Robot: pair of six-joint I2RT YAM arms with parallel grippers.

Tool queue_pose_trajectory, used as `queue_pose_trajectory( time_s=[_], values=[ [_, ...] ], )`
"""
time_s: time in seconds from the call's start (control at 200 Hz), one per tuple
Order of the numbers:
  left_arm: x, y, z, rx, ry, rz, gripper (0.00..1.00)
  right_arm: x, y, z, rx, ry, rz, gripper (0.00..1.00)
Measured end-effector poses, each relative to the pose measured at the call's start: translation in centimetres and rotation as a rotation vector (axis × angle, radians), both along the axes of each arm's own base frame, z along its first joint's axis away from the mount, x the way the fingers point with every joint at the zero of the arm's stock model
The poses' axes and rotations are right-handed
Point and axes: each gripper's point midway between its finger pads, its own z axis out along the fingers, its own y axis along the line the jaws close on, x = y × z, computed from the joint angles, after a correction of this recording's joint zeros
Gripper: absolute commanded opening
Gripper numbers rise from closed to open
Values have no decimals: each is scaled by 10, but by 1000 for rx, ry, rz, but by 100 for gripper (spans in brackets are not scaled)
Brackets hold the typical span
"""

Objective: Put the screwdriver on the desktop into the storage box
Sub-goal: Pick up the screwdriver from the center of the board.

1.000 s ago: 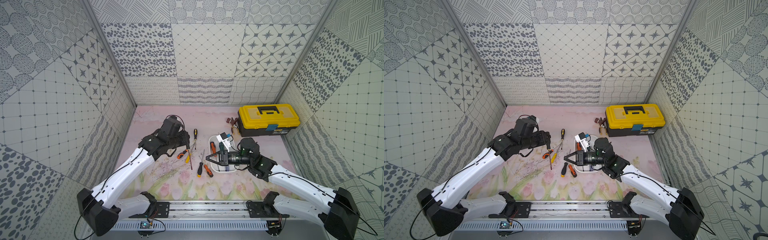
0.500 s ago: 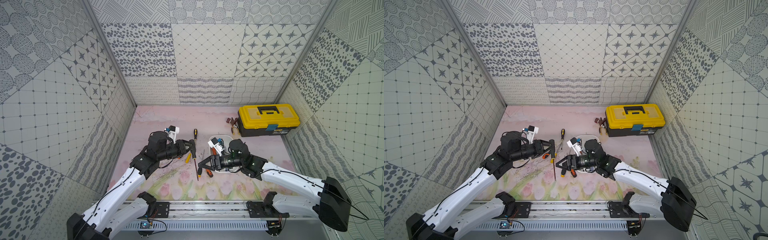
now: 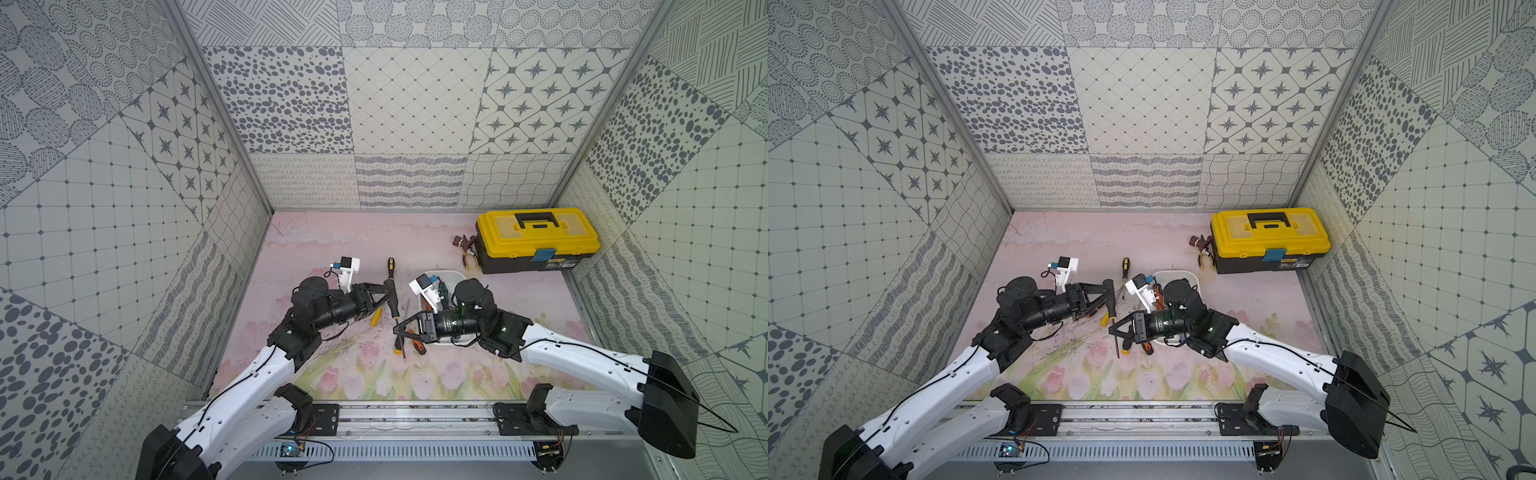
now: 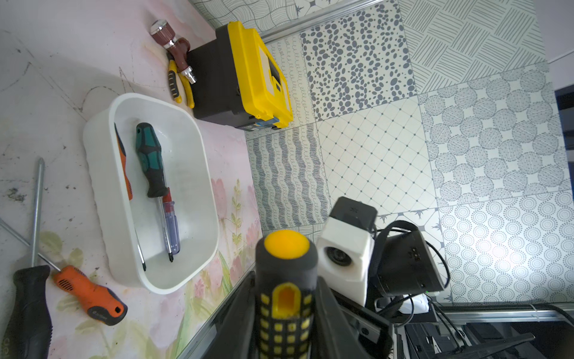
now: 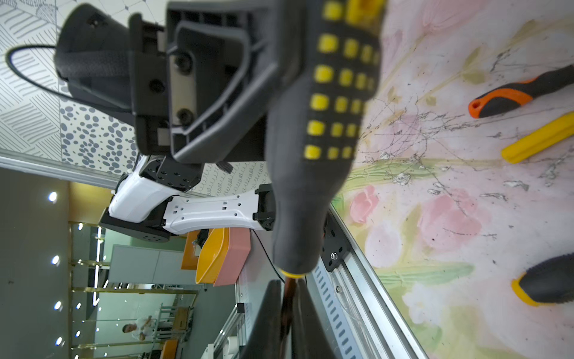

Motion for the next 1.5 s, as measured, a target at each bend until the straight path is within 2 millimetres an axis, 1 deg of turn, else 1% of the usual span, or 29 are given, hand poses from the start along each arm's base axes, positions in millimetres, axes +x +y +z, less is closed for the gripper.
queue_pose_trajectory(
  time_s=[0.015,0.03,0.07,0.08,0.095,0.11,0.125,0.16,0.255,0.315,0.425,0.555,0.68,0.775,0.86,0.981,1.136,1.211,1.281,1.406,1.501],
  values=[
    [0,0,1,-2,-5,1,0,0,0,1,1,-1,-4,0],
    [0,0,1,-2,-7,1,5,0,0,1,1,-3,-5,0],
    [0,0,2,-3,-10,0,35,0,-1,2,-2,-6,-10,0],
    [-1,0,2,-3,-11,-1,40,0,-2,1,-5,-8,-15,0],
    [-1,0,2,-2,-13,-1,52,0,-2,1,-7,-9,-16,0],
    [-1,0,3,-2,-15,-1,60,1,-3,2,-11,-13,-22,0],
    [-1,0,3,-1,-16,-1,65,1,-3,1,-17,-14,-26,0],
    [-2,1,4,-2,-9,1,70,3,-4,-1,-41,-26,-38,0],
    [-1,2,10,7,-9,11,76,10,-8,-14,-141,-50,-93,0],
    [-1,1,12,17,-6,11,79,18,-11,-21,-218,-78,-142,0],
    [-2,-3,8,41,14,2,80,25,-10,-33,-347,-136,-195,0],
    [-1,-8,-6,89,58,-1,76,27,-12,-48,-465,-190,-225,0],
    [-2,-12,-20,132,93,-8,70,26,-15,-58,-533,-221,-230,0],
    [-2,-15,-28,162,115,-9,68,25,-18,-65,-575,-236,-231,0],
    [-1,-18,-34,192,129,-10,67,24,-20,-69,-603,-249,-236,0],
    [0,-19,-40,231,143,-4,67,25,-23,-71,-625,-262,-248,0],
    [0,-17,-53,282,167,10,70,22,-20,-69,-620,-287,-237,0],
    [0,-16,-58,301,174,16,69,19,-18,-69,-619,-297,-226,0],
    [0,-15,-62,318,182,20,62,18,-17,-69,-620,-307,-221,0],
    [0,-14,-67,339,193,24,38,15,-15,-67,-616,-319,-212,0],
    [1,-13,-70,355,185,31,23,15,-16,-67,-618,-320,-212,0]
  ],
)
